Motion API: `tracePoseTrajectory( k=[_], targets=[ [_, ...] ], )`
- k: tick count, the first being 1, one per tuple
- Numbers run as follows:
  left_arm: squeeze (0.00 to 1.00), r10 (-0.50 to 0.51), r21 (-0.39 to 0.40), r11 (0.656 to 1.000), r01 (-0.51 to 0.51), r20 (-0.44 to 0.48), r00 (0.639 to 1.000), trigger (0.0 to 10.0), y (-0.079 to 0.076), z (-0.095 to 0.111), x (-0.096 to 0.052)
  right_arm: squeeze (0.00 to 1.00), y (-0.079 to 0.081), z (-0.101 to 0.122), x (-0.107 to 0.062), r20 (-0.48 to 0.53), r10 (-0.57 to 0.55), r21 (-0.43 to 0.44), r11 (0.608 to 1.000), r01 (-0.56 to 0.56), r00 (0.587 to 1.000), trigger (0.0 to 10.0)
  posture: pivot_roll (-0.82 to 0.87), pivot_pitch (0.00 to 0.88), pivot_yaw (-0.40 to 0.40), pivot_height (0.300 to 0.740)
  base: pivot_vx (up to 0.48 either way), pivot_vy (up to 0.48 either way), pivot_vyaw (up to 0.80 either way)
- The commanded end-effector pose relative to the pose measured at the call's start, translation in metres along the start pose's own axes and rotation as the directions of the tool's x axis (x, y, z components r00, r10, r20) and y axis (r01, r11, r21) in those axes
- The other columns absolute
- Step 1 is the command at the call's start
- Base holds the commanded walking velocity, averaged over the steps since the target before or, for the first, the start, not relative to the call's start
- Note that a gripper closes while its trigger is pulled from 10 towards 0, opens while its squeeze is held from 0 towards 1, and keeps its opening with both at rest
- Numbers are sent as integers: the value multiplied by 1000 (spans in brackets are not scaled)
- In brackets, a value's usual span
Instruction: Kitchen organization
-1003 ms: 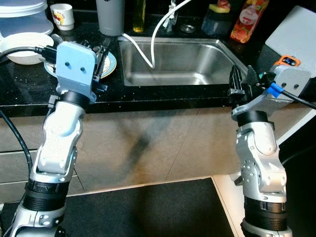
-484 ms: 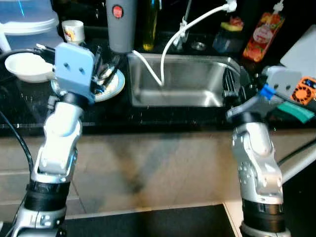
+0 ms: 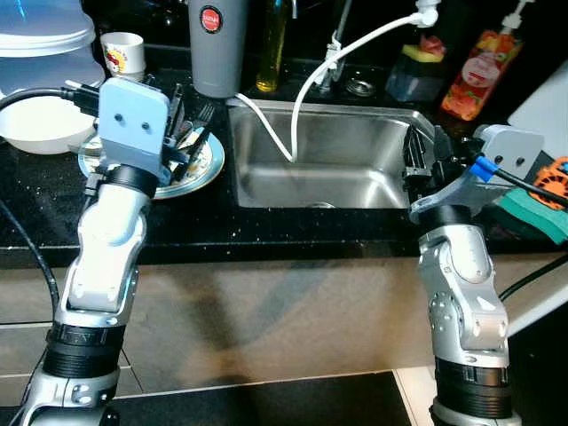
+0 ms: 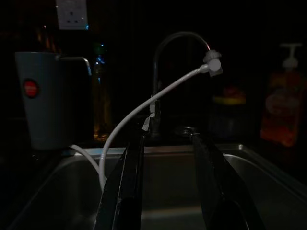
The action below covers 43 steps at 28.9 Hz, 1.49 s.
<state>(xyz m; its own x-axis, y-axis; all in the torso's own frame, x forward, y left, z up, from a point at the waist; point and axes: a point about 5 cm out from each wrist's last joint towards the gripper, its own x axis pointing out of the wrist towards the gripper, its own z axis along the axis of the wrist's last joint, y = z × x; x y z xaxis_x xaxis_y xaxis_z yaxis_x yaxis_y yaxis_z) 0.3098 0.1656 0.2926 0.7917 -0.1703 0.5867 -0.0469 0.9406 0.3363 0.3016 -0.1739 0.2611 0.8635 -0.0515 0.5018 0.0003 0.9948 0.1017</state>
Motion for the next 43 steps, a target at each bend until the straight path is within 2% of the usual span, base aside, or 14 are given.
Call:
tracePoseTrajectory(
  k=[1, 13, 21, 25, 27, 29, 30, 31, 33, 34, 36, 39, 42, 43],
  targets=[
    [0, -23, 9, 1000, 23, 6, 1000, 10000, -5, 1, 1, 0, -4, 0, -1, 1, -15, -5, 1000, 15, 1000, 10000, 33, 60, -100, 740, 379, 0, 0],
    [0, -22, -5, 1000, 22, 8, 1000, 10000, -5, 2, 1, 0, -4, 0, -2, 1, -15, -5, 1000, 15, 1000, 10000, 33, 61, -100, 740, 356, 0, 0],
    [0, -23, -20, 1000, 23, 18, 1000, 10000, -7, 4, 0, 0, -4, -1, -2, -2, -14, -4, 1000, 14, 1000, 10000, 34, 64, -100, 740, 0, 0, 0],
    [0, -81, -12, 997, 81, 9, 997, 10000, -10, 7, -2, 0, -3, -1, -2, -3, -9, -6, 1000, 9, 1000, 10000, 35, 68, -99, 740, 0, 0, 0],
    [0, -219, -40, 975, 217, -56, 974, 10000, -7, 11, -6, 0, -4, -1, -3, -7, -3, -14, 1000, 3, 1000, 10000, 42, 70, -93, 740, 0, 0, 0],
    [0, -358, -74, 934, 351, -151, 922, 10000, 4, 15, -13, 0, -5, -1, -3, -12, 2, -17, 1000, -3, 1000, 10000, 57, 78, -94, 740, 0, 0, 0],
    [0, -358, -74, 934, 351, -151, 922, 10000, 4, 15, -13, 0, -5, -1, -3, -12, 2, -17, 1000, -3, 1000, 10000, 57, 78, -94, 740, 0, 0, 0],
    [0, -377, -64, 926, 372, -194, 905, 10000, 15, 16, -14, 0, -5, -2, -4, -16, 5, -17, 1000, -6, 1000, 10000, 57, 78, -94, 740, 0, 0, 0],
    [0, -268, -156, 960, 233, -261, 928, 10000, 52, 21, -7, 0, -4, -3, -3, -22, 14, -12, 1000, -14, 1000, 10000, 57, 78, -94, 740, 0, 0, 0],
    [0, -268, -156, 960, 233, -261, 928, 10000, 52, 21, -7, 0, -4, -3, -3, -22, 14, -12, 1000, -14, 1000, 10000, 57, 78, -94, 740, 0, 0, 0],
    [0, -162, -202, 975, 94, -352, 922, 10000, 78, 16, -6, 0, -2, -6, -2, -29, 25, 2, 1000, -25, 999, 10000, 99, 85, -98, 740, 0, 0, 0],
    [0, -149, -174, 982, 79, -439, 886, 10000, 76, 4, -15, 0, 2, -8, 0, -35, 42, 13, 999, -41, 999, 10000, 114, 87, -102, 740, 0, 0, 0],
    [0, -188, -275, 961, 42, -529, 827, 10000, 53, -4, -25, 0, 5, -9, 1, -37, 57, 18, 998, -56, 998, 10000, 117, 90, -102, 740, 0, 0, 0],
    [0, -188, -275, 961, 42, -529, 827, 10000, 53, -4, -25, 0, 5, -9, 1, -37, 57, 18, 998, -56, 998, 10000, 117, 90, -102, 740, 0, 0, 0]
  ],
)
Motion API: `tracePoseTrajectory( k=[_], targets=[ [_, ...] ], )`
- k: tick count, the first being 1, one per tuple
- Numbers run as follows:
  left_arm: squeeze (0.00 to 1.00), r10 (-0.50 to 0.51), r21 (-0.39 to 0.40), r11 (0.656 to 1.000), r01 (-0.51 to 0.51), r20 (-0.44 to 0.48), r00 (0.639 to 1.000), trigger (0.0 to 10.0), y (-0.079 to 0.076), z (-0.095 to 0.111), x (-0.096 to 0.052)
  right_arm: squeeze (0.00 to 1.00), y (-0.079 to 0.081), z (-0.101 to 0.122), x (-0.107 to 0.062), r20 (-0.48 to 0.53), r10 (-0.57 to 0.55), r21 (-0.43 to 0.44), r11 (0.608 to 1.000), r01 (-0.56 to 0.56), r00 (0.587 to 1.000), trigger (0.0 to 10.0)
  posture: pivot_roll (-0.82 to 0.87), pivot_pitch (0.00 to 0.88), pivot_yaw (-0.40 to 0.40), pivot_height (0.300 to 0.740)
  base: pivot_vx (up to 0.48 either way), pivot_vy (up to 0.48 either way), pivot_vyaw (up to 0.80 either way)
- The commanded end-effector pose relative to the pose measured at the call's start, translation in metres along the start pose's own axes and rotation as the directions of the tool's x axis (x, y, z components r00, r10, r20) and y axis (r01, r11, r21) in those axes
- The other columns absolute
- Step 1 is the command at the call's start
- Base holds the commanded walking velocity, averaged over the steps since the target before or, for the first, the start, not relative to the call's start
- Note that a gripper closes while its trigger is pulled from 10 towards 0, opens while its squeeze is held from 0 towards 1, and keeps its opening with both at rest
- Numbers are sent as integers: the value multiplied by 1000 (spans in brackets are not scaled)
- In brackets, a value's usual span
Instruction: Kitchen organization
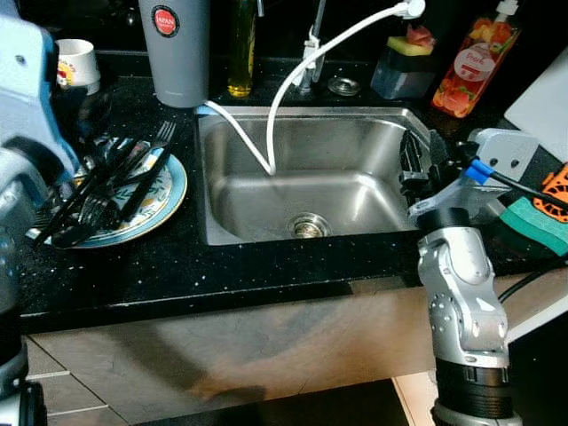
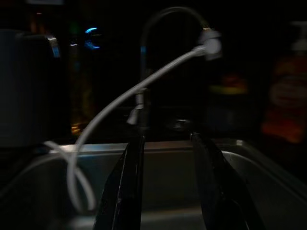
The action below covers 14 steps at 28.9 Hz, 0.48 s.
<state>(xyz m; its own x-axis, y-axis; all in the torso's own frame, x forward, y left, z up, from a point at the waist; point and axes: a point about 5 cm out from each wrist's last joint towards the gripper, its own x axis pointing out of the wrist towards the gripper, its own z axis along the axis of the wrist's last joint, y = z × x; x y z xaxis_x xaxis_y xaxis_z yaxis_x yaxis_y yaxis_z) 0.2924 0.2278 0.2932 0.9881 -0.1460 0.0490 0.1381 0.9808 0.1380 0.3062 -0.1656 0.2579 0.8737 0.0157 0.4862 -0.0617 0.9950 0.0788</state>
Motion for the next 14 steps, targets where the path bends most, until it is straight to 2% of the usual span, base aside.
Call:
tracePoseTrajectory(
  k=[1, 2, 3, 4, 5, 6, 7, 11, 14],
  targets=[
    [0, -44, -15, 999, 43, -62, 997, 10000, -12, -1, -2, 0, -3, -3, -1, -14, -7, 6, 1000, 7, 1000, 10000, 118, 90, -100, 740, 0, 0, 0],
    [0, -36, -13, 999, 34, -110, 993, 10000, -11, -4, -2, 0, -3, -3, -1, -15, -7, 6, 1000, 7, 1000, 10000, 119, 92, -97, 740, 0, 0, 0],
    [0, 46, 13, 999, -45, -170, 984, 10000, 0, -10, 1, 0, -3, -4, -1, -17, -7, 6, 1000, 8, 1000, 10000, 119, 92, -93, 740, 0, 0, 0],
    [0, 46, 13, 999, -45, -170, 984, 10000, 0, -10, 1, 0, -3, -4, -1, -17, -7, 6, 1000, 8, 1000, 10000, 119, 92, -93, 740, 0, 0, 0],
    [0, 116, 27, 993, -113, -207, 972, 10000, 11, -13, 3, 0, -4, -4, -2, -18, -8, 5, 1000, 8, 1000, 10000, 119, 92, -93, 740, 0, 0, 0],
    [0, 116, 27, 993, -113, -207, 972, 10000, 11, -13, 3, 0, -4, -4, -2, -18, -8, 5, 1000, 8, 1000, 10000, 119, 92, -93, 740, 0, 0, 0],
    [0, 224, 46, 975, -219, -230, 947, 10000, 28, -17, 5, 0, -4, -5, -2, -19, -10, 6, 1000, 10, 1000, 10000, 117, 94, -89, 740, 0, 0, 0],
    [0, 254, 42, 967, -251, -224, 941, 10000, 33, -16, 5, 0, -4, -5, -3, -21, -12, 6, 1000, 12, 1000, 10000, 117, 92, -87, 740, 0, 0, 0],
    [0, 243, 6, 968, -250, -248, 938, 10000, 33, -17, 4, 0, -5, -6, -3, -22, -15, 4, 1000, 15, 1000, 10000, 116, 93, -85, 740, 0, 0, 0]
  ],
)
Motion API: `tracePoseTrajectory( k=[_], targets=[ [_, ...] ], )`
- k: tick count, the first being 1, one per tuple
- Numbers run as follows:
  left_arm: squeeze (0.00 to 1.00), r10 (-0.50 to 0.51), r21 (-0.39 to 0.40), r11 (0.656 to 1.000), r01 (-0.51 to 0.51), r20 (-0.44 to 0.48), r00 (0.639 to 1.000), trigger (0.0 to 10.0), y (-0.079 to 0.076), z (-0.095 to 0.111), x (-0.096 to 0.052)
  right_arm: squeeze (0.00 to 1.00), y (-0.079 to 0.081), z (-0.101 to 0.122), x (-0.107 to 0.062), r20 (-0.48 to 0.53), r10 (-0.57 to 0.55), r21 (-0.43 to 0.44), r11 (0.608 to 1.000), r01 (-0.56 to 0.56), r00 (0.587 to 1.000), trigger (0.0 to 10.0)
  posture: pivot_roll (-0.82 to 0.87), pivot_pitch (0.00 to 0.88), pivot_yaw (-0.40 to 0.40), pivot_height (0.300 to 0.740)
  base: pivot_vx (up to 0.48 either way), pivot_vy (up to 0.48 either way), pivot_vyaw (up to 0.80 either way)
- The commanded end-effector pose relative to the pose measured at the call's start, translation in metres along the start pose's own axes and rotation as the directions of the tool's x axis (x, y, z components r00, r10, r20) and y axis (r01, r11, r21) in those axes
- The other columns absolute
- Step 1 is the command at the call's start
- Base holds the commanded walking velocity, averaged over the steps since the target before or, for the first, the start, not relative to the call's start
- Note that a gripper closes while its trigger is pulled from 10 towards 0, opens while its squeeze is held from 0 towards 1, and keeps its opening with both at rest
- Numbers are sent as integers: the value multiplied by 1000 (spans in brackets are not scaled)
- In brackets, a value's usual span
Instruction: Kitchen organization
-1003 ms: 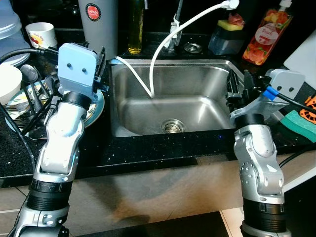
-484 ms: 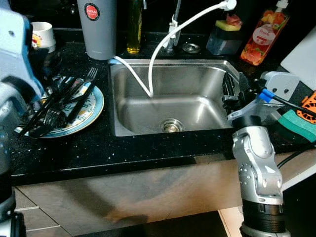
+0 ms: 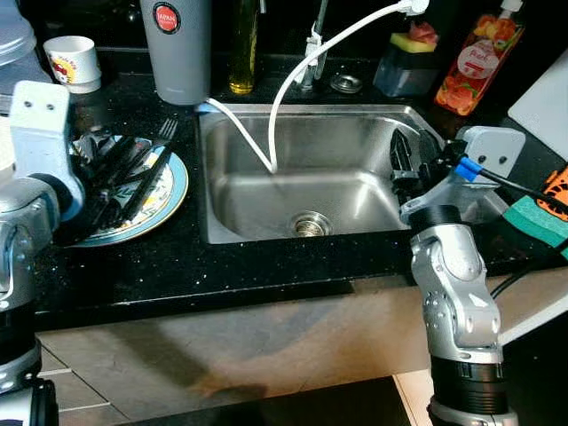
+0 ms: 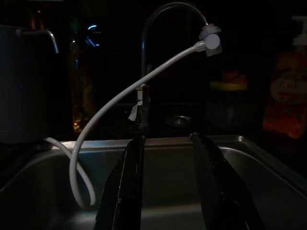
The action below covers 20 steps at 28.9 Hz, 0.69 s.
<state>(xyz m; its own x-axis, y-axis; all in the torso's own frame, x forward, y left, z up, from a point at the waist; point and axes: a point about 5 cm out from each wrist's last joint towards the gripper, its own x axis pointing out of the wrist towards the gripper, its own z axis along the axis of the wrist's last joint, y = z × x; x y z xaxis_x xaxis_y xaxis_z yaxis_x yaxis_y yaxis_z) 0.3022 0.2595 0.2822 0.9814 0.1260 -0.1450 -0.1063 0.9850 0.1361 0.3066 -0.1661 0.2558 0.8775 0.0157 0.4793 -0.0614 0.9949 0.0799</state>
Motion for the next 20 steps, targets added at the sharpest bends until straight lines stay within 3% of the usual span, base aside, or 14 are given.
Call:
tracePoseTrajectory(
  k=[1, 5, 10, 12, 17, 18, 19, 20],
  targets=[
    [0, 5, -10, 1000, -5, -22, 1000, 10000, 3, -1, 1, 0, -4, -4, -3, -14, -14, 3, 1000, 14, 1000, 10000, 116, 93, -85, 740, 0, 0, 0],
    [0, -3, -71, 997, -1, -66, 998, 10000, 3, -5, 0, 0, -5, -4, -2, -14, -17, 3, 1000, 17, 1000, 10000, 116, 93, -85, 740, 0, 0, 0],
    [0, -102, -197, 977, 80, -108, 989, 10000, -7, -7, -1, 0, -3, -5, -2, -14, -13, 6, 1000, 13, 1000, 10000, 116, 93, -85, 740, 0, 0, 0],
    [0, -114, -243, 967, 76, -144, 983, 10000, -10, -12, 0, 0, -3, -4, -2, -14, -12, 6, 1000, 12, 1000, 10000, 116, 94, -83, 740, 0, 0, 0],
    [0, -79, -272, 962, 21, -203, 976, 9961, -10, -23, 4, 0, -4, -4, -2, -14, -12, 7, 1000, 12, 1000, 10000, 114, 94, -86, 740, 0, 0, 0],
    [0, -74, -283, 959, 10, -214, 974, 2980, -10, -26, 5, 0, -4, -4, -2, -14, -12, 7, 1000, 12, 1000, 10000, 114, 94, -86, 740, 0, 0, 0],
    [0, -74, -283, 959, 10, -214, 974, 2980, -10, -26, 5, 0, -4, -4, -2, -14, -12, 7, 1000, 12, 1000, 10000, 114, 94, -86, 740, 0, 0, 0],
    [0, -62, -280, 960, -2, -217, 974, 0, -10, -26, 6, 0, -4, -4, -2, -14, -12, 7, 1000, 12, 1000, 10000, 114, 94, -86, 740, 0, 0, 0]
  ],
)
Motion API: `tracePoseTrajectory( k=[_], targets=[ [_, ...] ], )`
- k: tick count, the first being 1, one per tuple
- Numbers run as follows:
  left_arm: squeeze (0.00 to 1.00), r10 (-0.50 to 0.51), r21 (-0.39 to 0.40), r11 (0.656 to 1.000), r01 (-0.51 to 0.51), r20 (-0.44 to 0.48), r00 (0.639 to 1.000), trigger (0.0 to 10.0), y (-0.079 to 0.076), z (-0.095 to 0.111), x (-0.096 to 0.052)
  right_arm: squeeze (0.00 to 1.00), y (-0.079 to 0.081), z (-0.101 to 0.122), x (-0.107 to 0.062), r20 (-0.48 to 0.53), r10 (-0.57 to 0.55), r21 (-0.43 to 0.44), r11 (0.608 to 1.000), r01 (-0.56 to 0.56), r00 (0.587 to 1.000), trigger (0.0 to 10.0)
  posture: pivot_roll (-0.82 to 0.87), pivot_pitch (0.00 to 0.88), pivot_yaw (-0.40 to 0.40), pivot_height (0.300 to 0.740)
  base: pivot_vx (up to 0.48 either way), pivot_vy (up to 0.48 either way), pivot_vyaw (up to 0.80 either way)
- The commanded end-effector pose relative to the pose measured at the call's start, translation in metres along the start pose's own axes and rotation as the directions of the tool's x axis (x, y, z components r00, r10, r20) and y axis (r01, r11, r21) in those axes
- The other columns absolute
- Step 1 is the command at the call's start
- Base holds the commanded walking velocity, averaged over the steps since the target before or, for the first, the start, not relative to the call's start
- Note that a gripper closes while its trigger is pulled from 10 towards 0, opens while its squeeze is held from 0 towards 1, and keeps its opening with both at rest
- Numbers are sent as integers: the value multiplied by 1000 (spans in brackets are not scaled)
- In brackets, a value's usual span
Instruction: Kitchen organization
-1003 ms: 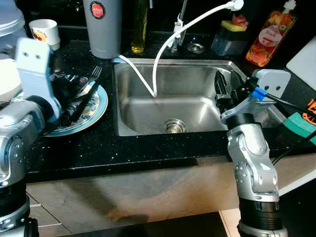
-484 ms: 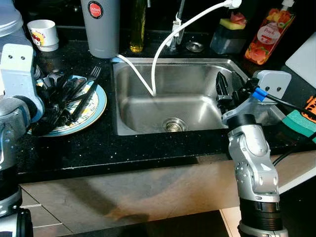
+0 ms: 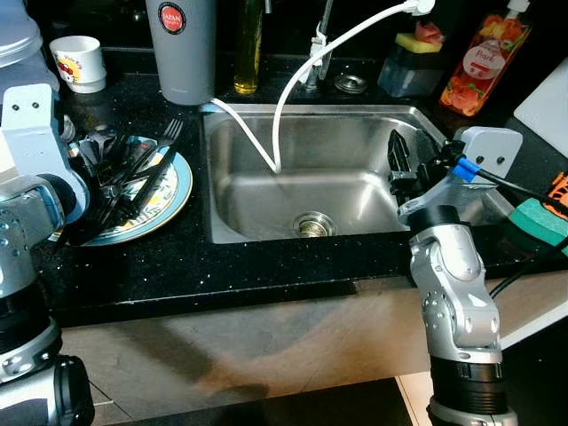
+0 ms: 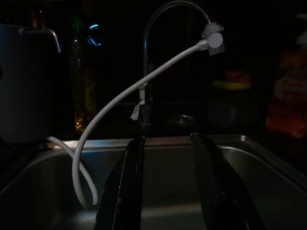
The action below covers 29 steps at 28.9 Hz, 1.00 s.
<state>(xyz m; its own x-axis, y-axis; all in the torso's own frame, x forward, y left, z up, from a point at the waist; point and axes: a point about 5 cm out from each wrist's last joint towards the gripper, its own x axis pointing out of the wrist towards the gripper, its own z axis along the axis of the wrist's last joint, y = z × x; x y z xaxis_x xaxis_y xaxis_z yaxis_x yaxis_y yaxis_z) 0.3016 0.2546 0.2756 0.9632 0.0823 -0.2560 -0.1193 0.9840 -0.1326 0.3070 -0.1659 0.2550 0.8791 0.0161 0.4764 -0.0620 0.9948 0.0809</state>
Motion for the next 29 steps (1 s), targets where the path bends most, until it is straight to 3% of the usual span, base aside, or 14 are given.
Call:
tracePoseTrajectory(
  k=[1, 2, 5, 12, 13, 14, 20, 23, 24, 25, 26, 27, 28, 29],
  targets=[
    [0, 42, -1, 999, -42, -92, 995, 0, 2, -18, 9, 0, -4, -3, -2, -9, -11, 7, 1000, 11, 1000, 10000, 114, 94, -86, 740, 0, 0, 0],
    [0, 42, -1, 999, -42, -92, 995, 0, 2, -18, 9, 0, -4, -3, -2, -9, -11, 7, 1000, 11, 1000, 10000, 114, 94, -86, 740, 0, 0, 0],
    [0, 130, 129, 983, -128, -7, 991, 0, 4, -9, 8, 0, -3, -3, -2, -8, -11, 9, 1000, 11, 1000, 10000, 114, 94, -86, 740, 0, 0, 0],
    [0, 121, 137, 980, -144, 164, 979, 0, -5, 14, 4, 0, -3, -2, -2, -5, -13, 14, 1000, 13, 1000, 10000, 114, 94, -86, 740, 0, 0, 0],
    [0, 35, 122, 990, -74, 295, 955, 9922, -18, 34, -2, 0, -3, -1, -2, -2, -14, 17, 1000, 14, 1000, 10000, 96, 84, -84, 740, 0, 0, 0],
    [0, 1, 116, 992, -46, 359, 933, 10000, -25, 45, -6, 0, -3, -1, -2, 0, -15, 20, 1000, 15, 1000, 10000, 96, 84, -84, 740, 0, 0, 0],
    [0, -151, 80, 988, 129, 460, 875, 10000, -58, 63, -2, 0, -9, 3, 2, 9, -48, 65, 997, 47, 999, 10000, 84, 71, -86, 740, 0, 0, 0],
    [0, -310, 79, 948, 309, 455, 835, 10000, -105, 58, 14, 0, -13, 4, 5, 14, -70, 83, 994, 69, 997, 10000, 76, 62, -87, 740, 0, 0, 0],
    [0, -310, 79, 948, 309, 455, 835, 10000, -105, 58, 14, 0, -13, 4, 5, 14, -70, 83, 994, 69, 997, 10000, 76, 62, -87, 740, 0, 0, 0],
    [0, -434, 217, 900, 378, 363, 825, 10000, -154, 32, 31, 0, -14, 4, 7, 18, -76, 78, 994, 75, 997, 10000, 59, 46, -77, 740, 0, 0, 0],
    [0, -434, 217, 900, 378, 363, 825, 10000, -154, 32, 31, 0, -14, 4, 7, 18, -76, 78, 994, 75, 997, 10000, 59, 46, -77, 740, 0, 0, 0],
    [0, -506, 246, 860, 448, 284, 814, 10000, -180, 10, 40, 0, -13, 4, 7, 21, -78, 74, 994, 76, 997, 10000, 59, 46, -77, 740, 0, 0, 0],
    [0, -506, 246, 860, 448, 284, 814, 10000, -180, 10, 40, 0, -13, 4, 7, 21, -78, 74, 994, 76, 997, 10000, 59, 46, -77, 740, 0, 0, 0],
    [0, -556, 246, 827, 505, 229, 799, 10000, -199, -7, 46, 0, -12, 4, 8, 22, -79, 73, 994, 77, 997, 10000, 45, 43, -65, 740, 0, 0, 0]
  ],
)
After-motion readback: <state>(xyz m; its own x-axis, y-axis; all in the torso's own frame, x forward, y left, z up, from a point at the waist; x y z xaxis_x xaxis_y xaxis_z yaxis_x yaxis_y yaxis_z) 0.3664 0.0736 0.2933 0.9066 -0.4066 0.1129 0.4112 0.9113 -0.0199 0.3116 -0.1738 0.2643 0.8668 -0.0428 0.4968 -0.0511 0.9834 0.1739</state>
